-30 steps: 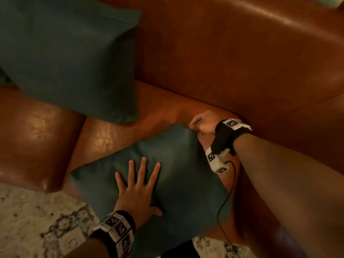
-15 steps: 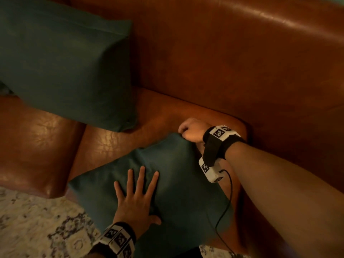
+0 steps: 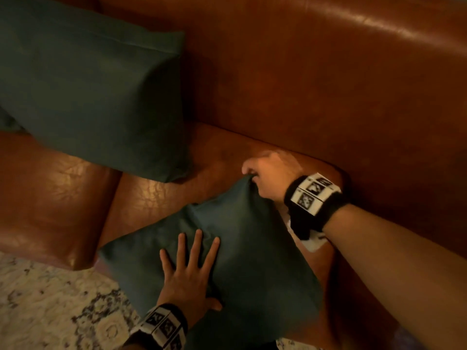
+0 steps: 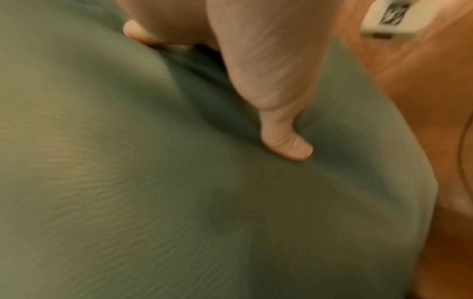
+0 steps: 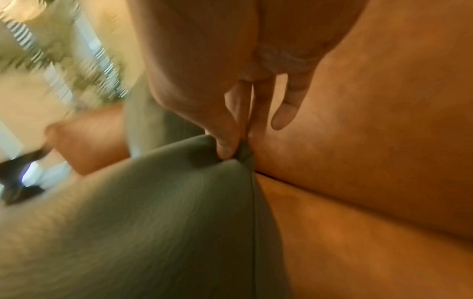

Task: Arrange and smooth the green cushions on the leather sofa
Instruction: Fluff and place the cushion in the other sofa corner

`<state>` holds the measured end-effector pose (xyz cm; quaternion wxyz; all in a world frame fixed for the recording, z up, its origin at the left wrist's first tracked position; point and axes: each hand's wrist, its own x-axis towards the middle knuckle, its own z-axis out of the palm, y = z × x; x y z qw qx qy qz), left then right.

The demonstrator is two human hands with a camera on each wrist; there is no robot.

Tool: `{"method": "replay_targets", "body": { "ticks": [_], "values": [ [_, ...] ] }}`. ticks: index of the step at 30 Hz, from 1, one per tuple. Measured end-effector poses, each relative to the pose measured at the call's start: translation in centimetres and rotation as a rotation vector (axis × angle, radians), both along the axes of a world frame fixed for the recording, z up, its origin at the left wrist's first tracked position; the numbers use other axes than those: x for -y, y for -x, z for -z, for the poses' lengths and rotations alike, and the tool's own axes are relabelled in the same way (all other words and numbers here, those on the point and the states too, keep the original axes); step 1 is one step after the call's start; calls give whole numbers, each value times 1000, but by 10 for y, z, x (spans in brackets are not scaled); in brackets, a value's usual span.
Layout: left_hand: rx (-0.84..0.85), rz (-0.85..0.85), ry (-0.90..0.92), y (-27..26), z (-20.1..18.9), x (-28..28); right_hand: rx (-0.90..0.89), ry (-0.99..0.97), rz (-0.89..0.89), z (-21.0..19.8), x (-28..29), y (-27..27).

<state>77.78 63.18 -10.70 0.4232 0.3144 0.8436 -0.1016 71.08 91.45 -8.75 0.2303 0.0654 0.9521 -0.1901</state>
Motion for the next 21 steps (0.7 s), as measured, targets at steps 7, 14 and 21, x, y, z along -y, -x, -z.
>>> {"method": "replay_targets", "body": {
  "ticks": [7, 14, 21],
  "values": [
    [20, 1, -14, -4, 7, -1, 327, 544, 673, 15, -40, -18],
    [-42, -167, -160, 26, -28, -16, 179, 515, 656, 23, -17, -21],
    [-9, -326, -650, 99, -45, -123, -204, 518, 679, -2, 22, -70]
  ]
}}
